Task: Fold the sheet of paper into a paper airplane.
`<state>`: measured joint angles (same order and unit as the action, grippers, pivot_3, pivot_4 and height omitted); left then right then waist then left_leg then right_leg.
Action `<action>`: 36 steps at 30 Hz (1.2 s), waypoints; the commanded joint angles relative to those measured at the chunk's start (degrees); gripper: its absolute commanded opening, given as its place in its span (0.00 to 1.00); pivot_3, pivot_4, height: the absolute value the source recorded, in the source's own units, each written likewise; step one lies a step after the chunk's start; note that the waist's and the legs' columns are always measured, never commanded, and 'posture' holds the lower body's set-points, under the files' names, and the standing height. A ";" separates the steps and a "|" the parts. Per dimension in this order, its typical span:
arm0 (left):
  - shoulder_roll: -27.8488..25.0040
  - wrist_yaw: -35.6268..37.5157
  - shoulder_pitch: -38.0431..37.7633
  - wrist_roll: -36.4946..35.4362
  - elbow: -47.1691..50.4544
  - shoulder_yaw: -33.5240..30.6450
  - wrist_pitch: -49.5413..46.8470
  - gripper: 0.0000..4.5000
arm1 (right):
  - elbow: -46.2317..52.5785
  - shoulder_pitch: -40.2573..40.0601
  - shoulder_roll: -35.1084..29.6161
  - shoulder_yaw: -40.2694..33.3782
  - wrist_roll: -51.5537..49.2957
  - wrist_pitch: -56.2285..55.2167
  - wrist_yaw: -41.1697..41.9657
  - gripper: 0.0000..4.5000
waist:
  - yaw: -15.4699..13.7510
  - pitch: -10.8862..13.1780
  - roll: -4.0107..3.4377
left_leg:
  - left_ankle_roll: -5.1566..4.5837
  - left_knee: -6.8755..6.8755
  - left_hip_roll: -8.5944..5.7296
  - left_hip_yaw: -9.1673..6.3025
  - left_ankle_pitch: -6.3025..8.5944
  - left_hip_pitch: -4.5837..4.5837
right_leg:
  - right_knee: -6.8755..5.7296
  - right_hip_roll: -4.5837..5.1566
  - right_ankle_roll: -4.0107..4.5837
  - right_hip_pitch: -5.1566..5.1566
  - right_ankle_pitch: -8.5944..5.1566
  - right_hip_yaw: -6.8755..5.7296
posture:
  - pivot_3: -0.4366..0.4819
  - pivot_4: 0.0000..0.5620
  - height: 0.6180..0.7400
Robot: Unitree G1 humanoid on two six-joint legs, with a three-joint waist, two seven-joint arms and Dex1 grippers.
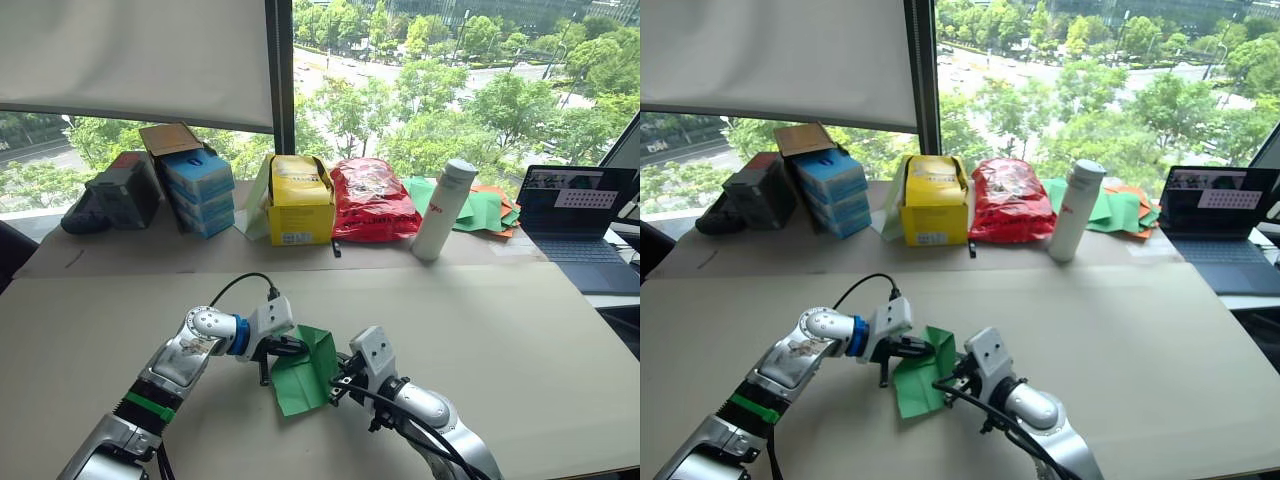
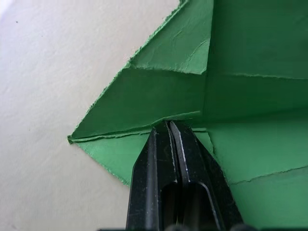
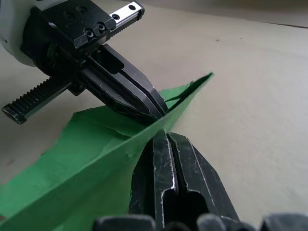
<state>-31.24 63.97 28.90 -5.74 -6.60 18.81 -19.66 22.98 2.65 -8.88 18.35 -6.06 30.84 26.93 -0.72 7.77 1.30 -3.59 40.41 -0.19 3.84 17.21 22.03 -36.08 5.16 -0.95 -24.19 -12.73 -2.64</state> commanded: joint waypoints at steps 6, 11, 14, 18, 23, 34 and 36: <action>0.83 -0.70 -0.54 1.32 -1.86 0.60 2.02 0.01 | 0.84 3.33 -0.87 0.64 -1.93 -0.27 1.43 0.00 | 0.02 0.00 0.00 | 0.00 0.01 0.00 0.01 0.00 0.00 | 0.00 0.01 0.00 0.02 0.00 0.01 | 0.48 0.27 1.00; -1.62 -1.33 -2.38 0.45 -1.03 -2.34 1.24 0.01 | -1.57 4.92 -0.95 2.65 -0.98 -0.60 1.64 0.00 | 0.25 0.00 0.00 | 0.00 0.01 0.02 0.00 0.00 -0.03 | -0.02 -0.02 0.00 0.00 0.00 0.03 | 0.48 0.27 1.00; -3.36 -2.06 -3.60 0.15 0.30 -4.09 0.79 0.01 | -3.51 6.44 -1.03 3.74 -0.26 -0.81 1.64 0.00 | 0.80 0.00 0.00 | 0.02 0.00 0.04 0.00 -0.01 -0.03 | -0.04 -0.03 0.01 -0.03 0.00 0.05 | 0.48 0.27 1.00; -4.81 -3.73 -5.04 -1.10 3.63 -6.74 -1.14 0.01 | -5.91 7.94 -1.64 4.94 0.50 -1.00 2.47 0.00 | 1.10 0.00 -0.01 | 0.07 -0.02 0.05 -0.01 -0.04 -0.02 | -0.07 -0.03 0.04 -0.06 -0.01 0.05 | 0.48 0.27 1.00; -5.43 -6.20 -8.53 -3.39 9.97 -10.21 -5.42 0.01 | -9.23 9.63 -3.47 7.67 2.03 -0.87 4.57 0.00 | 1.34 0.01 -0.02 | 0.06 -0.01 0.04 -0.01 -0.03 0.01 | -0.03 0.01 0.03 -0.07 -0.01 0.06 | 0.48 0.27 1.00; -7.04 -9.82 -11.50 -8.58 17.91 -18.48 -10.57 0.01 | -13.08 12.18 -4.90 9.27 3.36 -0.09 7.30 0.00 | 1.43 0.01 -0.02 | 0.12 -0.04 0.07 -0.04 -0.06 -0.04 | -0.07 0.06 0.05 -0.07 0.00 0.21 | 0.48 0.27 1.00; -5.85 -9.26 -12.42 -12.17 20.99 -19.15 -12.84 0.01 | -13.13 12.13 -4.83 9.20 3.33 0.06 7.29 0.00 | 1.43 0.01 -0.02 | 0.29 -0.07 0.07 -0.04 -0.15 -0.06 | -0.06 0.12 0.06 -0.05 0.00 0.25 | 0.48 0.27 1.00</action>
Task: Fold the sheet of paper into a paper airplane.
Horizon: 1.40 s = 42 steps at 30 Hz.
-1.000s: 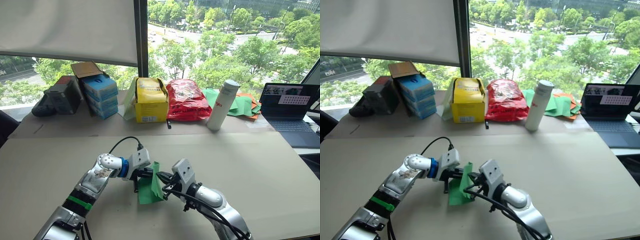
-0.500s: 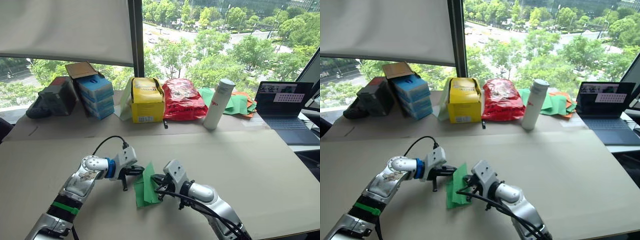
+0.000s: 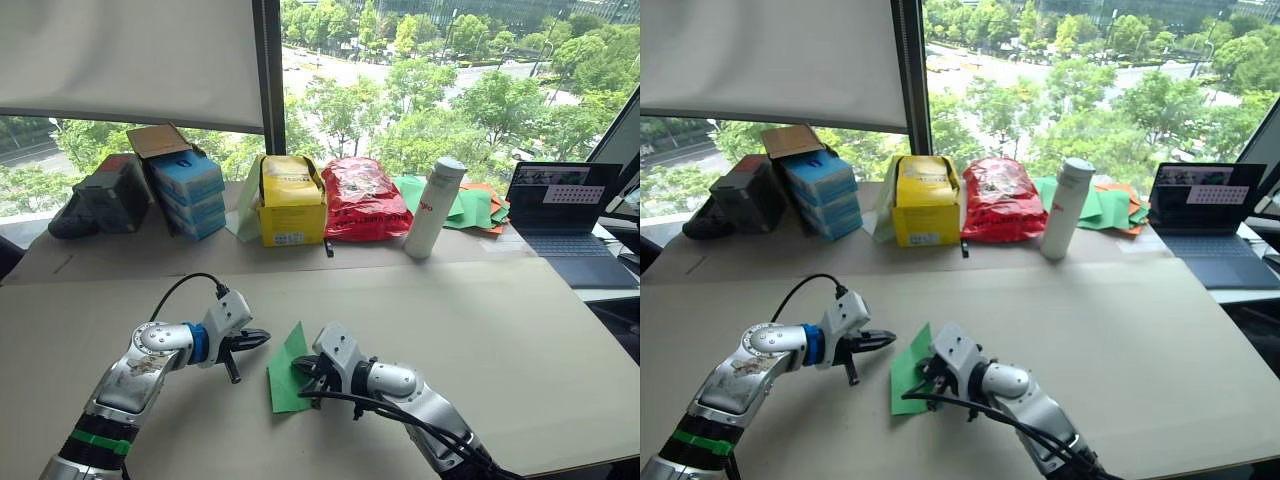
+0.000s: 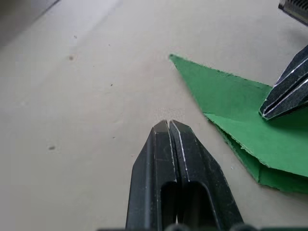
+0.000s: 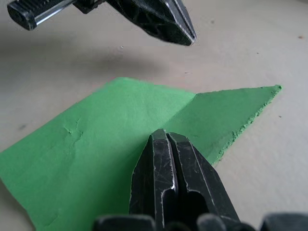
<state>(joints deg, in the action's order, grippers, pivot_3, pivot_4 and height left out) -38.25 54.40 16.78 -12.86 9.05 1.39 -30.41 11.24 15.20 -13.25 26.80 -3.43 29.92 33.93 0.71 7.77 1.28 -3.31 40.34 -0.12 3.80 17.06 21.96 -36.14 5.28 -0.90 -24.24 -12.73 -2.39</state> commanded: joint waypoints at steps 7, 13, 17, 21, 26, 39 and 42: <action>1.70 0.25 -6.55 -4.33 5.28 3.37 -0.96 0.01 | -1.71 0.24 -0.33 0.18 0.50 1.41 0.57 0.00 | 0.00 0.00 -0.01 | 0.08 -0.11 -0.01 0.01 -0.04 -0.07 | 0.00 0.04 0.02 0.01 0.01 0.09 | 0.48 0.27 1.00; -1.32 -0.07 -7.42 2.08 2.24 8.65 3.86 0.01 | -1.09 1.44 -0.36 -0.44 0.39 2.16 0.67 0.00 | -0.06 -0.01 -0.01 | -0.05 -0.17 0.01 -0.01 0.04 -0.16 | 0.03 0.19 0.09 0.05 0.03 0.09 | 0.48 0.27 1.00; -1.65 0.15 -6.49 4.15 0.34 10.87 5.98 0.01 | -3.96 3.99 -0.30 -0.09 1.58 1.68 0.64 0.00 | -0.07 -0.01 -0.03 | -0.05 -0.28 -0.02 -0.01 0.04 -0.23 | 0.04 0.33 0.10 0.07 0.04 0.08 | 0.48 0.27 1.00; -1.49 0.28 -5.91 4.18 0.05 11.13 6.27 0.01 | -9.63 7.32 0.49 -0.77 2.72 4.53 -1.22 0.00 | -0.06 -0.03 -0.06 | -0.03 -0.31 -0.02 0.00 0.03 -0.30 | 0.04 0.32 0.10 0.09 0.04 0.07 | 0.48 0.27 1.00; -1.34 0.16 -5.47 4.01 0.06 11.20 6.16 0.01 | -16.67 11.68 2.57 -1.55 2.65 2.95 -1.80 0.00 | 0.01 -0.06 -0.08 | -0.03 -0.36 -0.03 0.02 0.03 -0.40 | 0.04 0.32 0.11 0.16 0.05 0.07 | 0.48 0.27 1.00; -1.79 -0.36 -6.11 4.08 1.50 11.07 5.59 0.01 | -25.71 14.72 4.96 -3.11 3.72 -2.35 -1.71 0.00 | 0.05 -0.09 -0.13 | 0.01 -0.49 -0.03 0.02 0.00 -0.51 | 0.03 0.37 0.12 0.18 0.05 0.10 | 0.48 0.27 1.00; -1.76 -0.46 -6.11 3.96 1.72 10.96 5.35 0.01 | -24.37 13.45 4.34 -2.43 3.46 -3.17 -0.30 0.00 | 0.04 -0.10 -0.15 | 0.01 -0.50 -0.02 0.02 0.00 -0.52 | 0.03 0.42 0.13 0.18 0.05 0.12 | 0.48 0.27 1.00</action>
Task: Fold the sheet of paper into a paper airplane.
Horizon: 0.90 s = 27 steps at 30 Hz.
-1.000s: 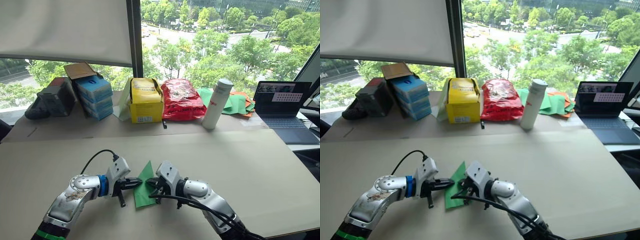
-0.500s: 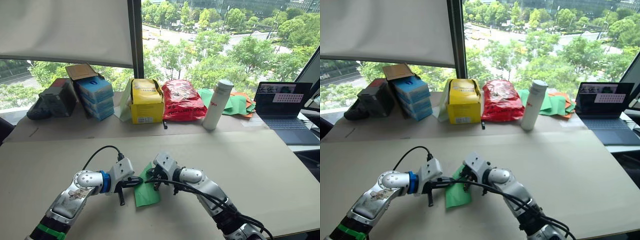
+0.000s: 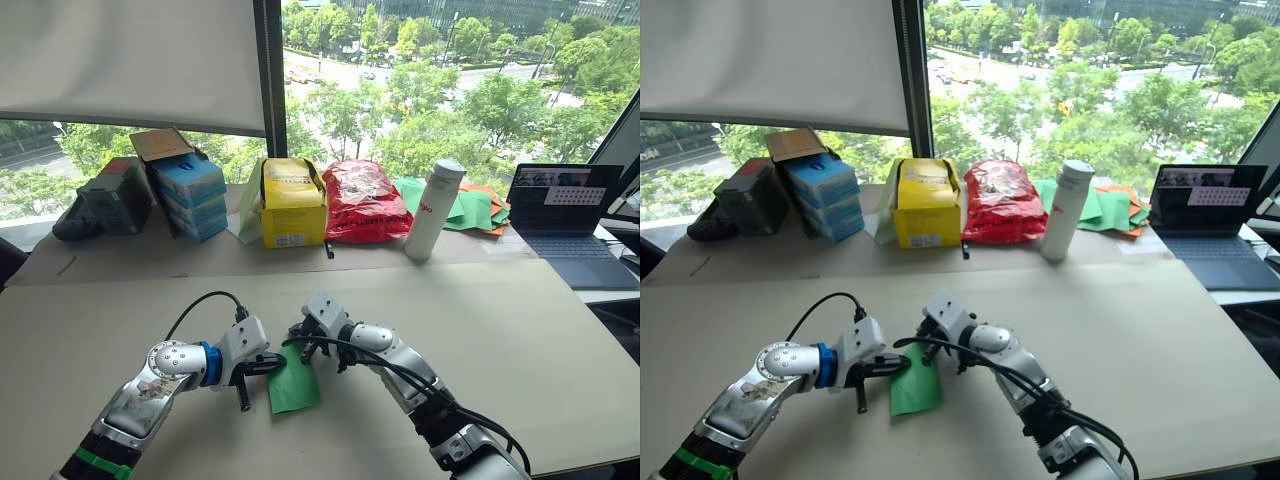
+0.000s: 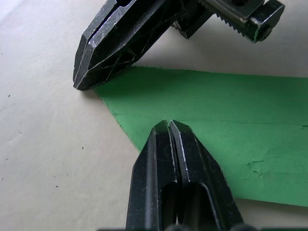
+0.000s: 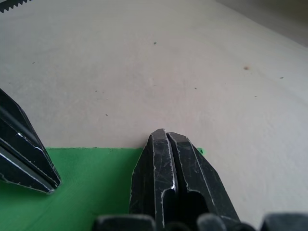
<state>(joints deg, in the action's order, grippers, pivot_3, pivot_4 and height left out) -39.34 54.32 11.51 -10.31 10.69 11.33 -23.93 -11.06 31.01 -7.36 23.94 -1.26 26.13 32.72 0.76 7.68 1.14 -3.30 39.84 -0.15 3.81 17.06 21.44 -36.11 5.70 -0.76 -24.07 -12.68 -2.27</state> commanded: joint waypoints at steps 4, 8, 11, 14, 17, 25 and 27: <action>-0.53 -0.46 -0.61 1.10 0.16 0.85 -1.54 0.01 | 1.58 -5.01 -2.95 1.91 0.87 0.50 3.64 0.00 | -0.04 -0.02 -0.03 | -0.02 -0.03 -0.01 0.00 0.02 0.01 | 0.02 0.13 0.01 -0.01 -0.01 -0.03 | 0.48 0.27 1.00; -0.34 -0.47 -0.11 1.08 0.23 0.97 -1.84 0.01 | 5.74 -7.96 -4.79 3.54 1.00 3.05 5.64 0.00 | -0.02 -0.02 -0.04 | -0.07 -0.06 -0.02 0.00 0.05 0.01 | 0.05 0.17 0.01 0.00 -0.01 -0.04 | 0.48 0.27 1.00; -0.25 -0.42 0.13 1.11 0.23 1.11 -1.97 0.01 | 8.71 -9.74 -6.35 4.77 1.17 4.78 7.12 0.00 | -0.03 -0.05 -0.08 | -0.07 -0.07 -0.01 0.00 0.05 0.01 | 0.05 0.17 0.03 0.00 -0.02 -0.05 | 0.48 0.27 1.00; -0.16 -0.32 0.35 1.18 0.04 1.28 -1.93 0.01 | 11.61 -11.52 -8.40 5.87 1.21 6.68 8.27 0.00 | -0.06 -0.07 -0.11 | -0.07 -0.08 -0.01 0.00 0.05 0.00 | 0.06 0.17 0.05 0.00 -0.03 -0.05 | 0.48 0.27 1.00; -0.19 -0.22 0.49 1.18 -0.15 1.30 -1.85 0.01 | 13.26 -12.29 -9.92 6.44 1.31 7.86 8.83 0.00 | -0.10 -0.07 -0.12 | -0.10 -0.09 -0.01 0.00 0.06 0.01 | 0.10 0.20 0.05 0.00 -0.04 -0.06 | 0.48 0.27 1.00; -0.24 -0.09 0.69 1.14 -0.52 1.43 -1.66 0.01 | 20.05 -15.40 -14.94 8.42 0.15 10.88 12.78 0.00 | -0.22 -0.09 -0.11 | -0.16 -0.08 -0.01 0.00 0.10 0.00 | 0.17 0.22 0.04 0.01 -0.04 -0.09 | 0.48 0.27 1.00; -0.22 -0.13 0.69 1.14 -0.52 1.47 -1.65 0.01 | 21.51 -15.97 -16.08 8.95 0.11 11.49 13.62 0.00 | -0.26 -0.09 -0.11 | -0.16 -0.08 -0.01 -0.01 0.10 0.00 | 0.18 0.23 0.04 0.00 -0.04 -0.10 | 0.48 0.27 1.00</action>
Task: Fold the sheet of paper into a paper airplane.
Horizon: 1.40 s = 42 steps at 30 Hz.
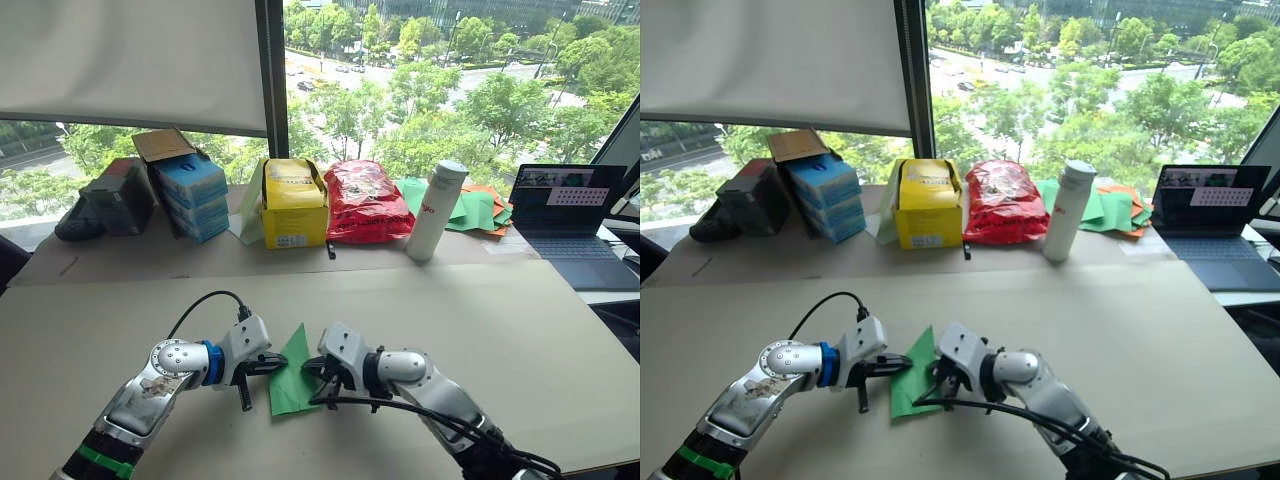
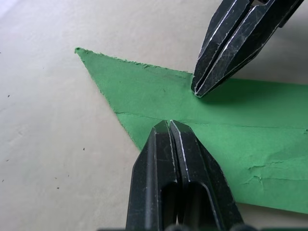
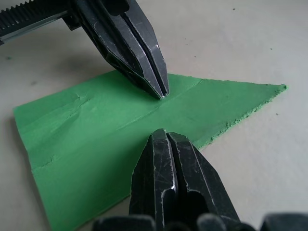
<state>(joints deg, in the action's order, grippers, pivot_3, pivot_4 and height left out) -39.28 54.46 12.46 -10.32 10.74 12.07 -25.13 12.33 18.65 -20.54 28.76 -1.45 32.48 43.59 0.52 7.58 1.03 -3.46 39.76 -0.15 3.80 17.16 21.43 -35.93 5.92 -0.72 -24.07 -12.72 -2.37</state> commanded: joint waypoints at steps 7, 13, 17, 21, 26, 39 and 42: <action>-0.37 -0.26 -0.37 1.09 -0.33 0.81 -0.59 0.01 | 1.45 -4.22 -6.30 5.61 0.33 7.33 5.10 0.00 | -0.06 -0.01 0.02 | -0.04 0.00 0.00 0.00 0.03 -0.03 | 0.07 0.01 -0.01 -0.02 -0.01 -0.02 | 0.48 0.27 1.00; -0.52 -0.23 -0.68 1.03 -0.18 0.71 -0.62 0.01 | 4.03 -4.15 -9.00 7.28 0.34 7.34 7.74 0.00 | -0.18 -0.02 0.02 | -0.05 0.00 0.01 0.00 0.03 -0.03 | 0.10 0.02 -0.01 -0.01 -0.01 -0.02 | 0.48 0.27 1.00; -0.61 -0.22 -0.83 1.06 -0.17 0.71 -0.61 0.01 | 4.62 -3.53 -10.75 8.58 1.12 4.81 9.87 0.00 | -0.36 -0.03 0.04 | -0.07 0.00 0.01 0.00 0.04 -0.04 | 0.11 0.03 -0.02 -0.01 -0.01 -0.02 | 0.48 0.27 1.00; -0.67 -0.21 -0.84 1.09 -0.22 0.68 -0.55 0.01 | 4.80 -3.29 -11.76 9.10 1.56 3.32 10.94 0.00 | -0.51 -0.03 0.04 | -0.07 -0.01 0.01 0.00 0.05 -0.06 | 0.13 0.03 -0.02 0.00 -0.01 -0.03 | 0.48 0.27 1.00; -0.68 -0.28 -0.82 1.13 -0.27 0.64 -0.59 0.01 | 4.95 -3.10 -12.37 9.46 1.71 2.31 11.98 0.00 | -0.66 -0.03 0.04 | -0.09 -0.01 0.01 0.00 0.06 -0.05 | 0.15 0.03 -0.02 0.00 -0.01 -0.03 | 0.48 0.27 1.00; -0.83 -0.11 -0.95 1.10 -0.26 0.60 -0.50 0.01 | 5.31 -3.74 -14.66 7.00 -1.04 -6.65 17.84 0.00 | -1.14 -0.03 0.05 | -0.13 -0.03 0.02 0.00 0.08 -0.04 | 0.23 0.04 -0.02 0.00 -0.02 -0.05 | 0.48 0.27 1.00; -0.67 -0.17 -0.74 0.19 0.02 -0.51 -0.59 0.01 | 6.03 -3.45 -11.14 -0.33 -6.23 -5.43 14.86 0.00 | -1.15 -0.02 0.06 | -0.12 -0.03 0.03 0.00 0.08 -0.01 | 0.24 0.05 -0.02 -0.01 -0.02 -0.06 | 0.48 0.27 1.00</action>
<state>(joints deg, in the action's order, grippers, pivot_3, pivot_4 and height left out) -39.37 54.51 12.37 -10.36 10.88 12.02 -24.97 19.50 16.24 -33.00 30.84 -4.58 25.27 59.32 -0.63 7.56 1.09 -3.58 39.73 -0.12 3.80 17.24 21.44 -35.69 5.99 -0.75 -24.07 -12.74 -2.42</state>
